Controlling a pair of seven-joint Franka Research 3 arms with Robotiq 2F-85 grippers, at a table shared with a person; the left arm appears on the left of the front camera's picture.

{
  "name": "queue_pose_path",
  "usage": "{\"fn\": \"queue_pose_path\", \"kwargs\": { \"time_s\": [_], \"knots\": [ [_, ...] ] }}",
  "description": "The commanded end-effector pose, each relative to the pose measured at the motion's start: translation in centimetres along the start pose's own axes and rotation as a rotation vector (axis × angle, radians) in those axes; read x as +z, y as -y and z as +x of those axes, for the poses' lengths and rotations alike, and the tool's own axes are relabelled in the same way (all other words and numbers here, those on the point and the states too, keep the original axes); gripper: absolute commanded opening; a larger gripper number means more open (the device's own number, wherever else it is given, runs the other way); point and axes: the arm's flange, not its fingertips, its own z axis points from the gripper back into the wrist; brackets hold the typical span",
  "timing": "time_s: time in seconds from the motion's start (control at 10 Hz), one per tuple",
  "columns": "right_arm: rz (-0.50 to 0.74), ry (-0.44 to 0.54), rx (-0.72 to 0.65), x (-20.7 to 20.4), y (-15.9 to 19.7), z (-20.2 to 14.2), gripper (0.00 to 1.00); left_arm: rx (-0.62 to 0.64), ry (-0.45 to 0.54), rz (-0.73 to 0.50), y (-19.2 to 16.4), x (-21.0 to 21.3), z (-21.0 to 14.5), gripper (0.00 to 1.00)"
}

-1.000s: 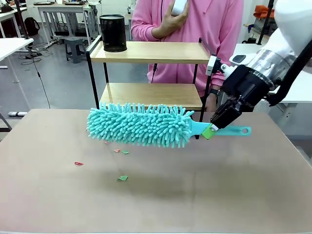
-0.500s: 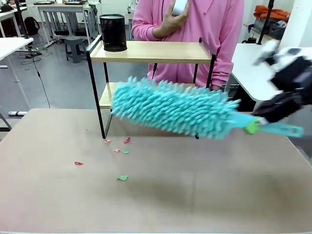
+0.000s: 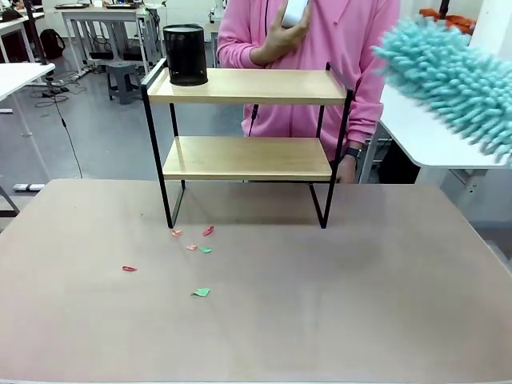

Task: Clean the shelf.
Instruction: Clean the remaining tier of the Shelf with the Duster once objects are removed.

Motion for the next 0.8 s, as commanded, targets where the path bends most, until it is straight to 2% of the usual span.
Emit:
{"fn": "queue_pose_path", "kwargs": {
  "time_s": [0.0, 0.1, 0.3, 0.4, 0.5, 0.6, 0.7],
  "knots": [
    [-0.109, 0.287, -0.261, -4.4, 2.2, -2.2, 0.13, -0.015, 0.019, -0.021, 0.1, -0.2, 0.1, 1.00],
    [-0.126, 0.275, -0.336, -4.9, 3.0, -2.5, 0.13, -0.015, 0.019, -0.021, 0.1, -0.2, 0.1, 1.00],
    [-0.178, 0.211, -0.398, -6.1, 4.8, -1.9, 0.13, -0.015, 0.019, -0.021, 0.1, -0.2, 0.1, 1.00],
    [-0.174, 0.192, -0.446, -7.4, 5.6, -1.3, 0.00, -0.015, 0.019, -0.021, 0.1, -0.2, 0.1, 1.00],
    [-0.149, 0.117, -0.491, -9.1, 6.2, -0.5, 0.00, -0.015, 0.019, -0.021, 0.1, -0.2, 0.1, 1.00],
    [-0.196, 0.184, -0.405, -0.4, 6.2, 3.2, 0.00, -0.015, 0.019, -0.021, 0.1, -0.2, 0.1, 1.00],
    [-0.196, 0.184, -0.405, -0.4, 6.2, 3.2, 0.00, -0.015, 0.019, -0.021, 0.1, -0.2, 0.1, 1.00]
  ]
}}
